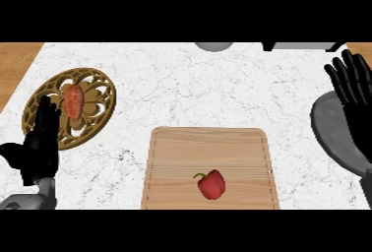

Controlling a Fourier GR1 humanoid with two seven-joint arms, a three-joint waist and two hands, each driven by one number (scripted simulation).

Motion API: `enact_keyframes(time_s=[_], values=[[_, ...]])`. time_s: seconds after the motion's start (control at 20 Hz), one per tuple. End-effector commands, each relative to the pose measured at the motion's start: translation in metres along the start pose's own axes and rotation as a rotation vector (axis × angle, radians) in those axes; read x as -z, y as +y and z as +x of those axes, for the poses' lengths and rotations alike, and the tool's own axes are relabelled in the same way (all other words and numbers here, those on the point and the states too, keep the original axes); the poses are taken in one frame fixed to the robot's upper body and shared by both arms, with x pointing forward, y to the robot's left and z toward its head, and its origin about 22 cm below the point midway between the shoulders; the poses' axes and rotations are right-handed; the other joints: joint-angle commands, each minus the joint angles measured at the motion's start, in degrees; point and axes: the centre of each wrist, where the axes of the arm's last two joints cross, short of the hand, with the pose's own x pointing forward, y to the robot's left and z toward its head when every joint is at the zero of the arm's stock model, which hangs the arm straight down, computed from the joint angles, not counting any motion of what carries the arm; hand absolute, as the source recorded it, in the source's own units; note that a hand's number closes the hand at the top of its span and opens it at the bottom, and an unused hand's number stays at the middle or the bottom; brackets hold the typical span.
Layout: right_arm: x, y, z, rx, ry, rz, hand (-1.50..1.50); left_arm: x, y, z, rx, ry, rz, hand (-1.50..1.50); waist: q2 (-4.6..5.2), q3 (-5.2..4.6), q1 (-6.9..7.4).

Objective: Pick the bell pepper from the cutting board and place it in the pan

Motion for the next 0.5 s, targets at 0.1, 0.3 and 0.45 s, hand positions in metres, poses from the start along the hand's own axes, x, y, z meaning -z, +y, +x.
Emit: enact_keyframes(time_s=[0.1, 0.3, 0.45], values=[[0.023, 0.068, 0.005, 0.163, -0.085, 0.447, 1.5, -0.007, -0.047, 0.02, -0.05, -0.105, -0.223, 0.0, -0.35, -1.18, 1.18], [0.046, 0.051, 0.036, -0.285, -0.157, 0.64, 1.5, -0.028, -0.08, 0.023, -0.128, -0.111, -0.452, 0.0, -1.33, -1.61, -0.18], [0.006, 0.075, -0.033, 0.056, -0.06, 0.673, -1.5, -0.042, -0.09, 0.014, -0.161, -0.114, -0.478, 0.0, -0.58, -1.13, -0.83]])
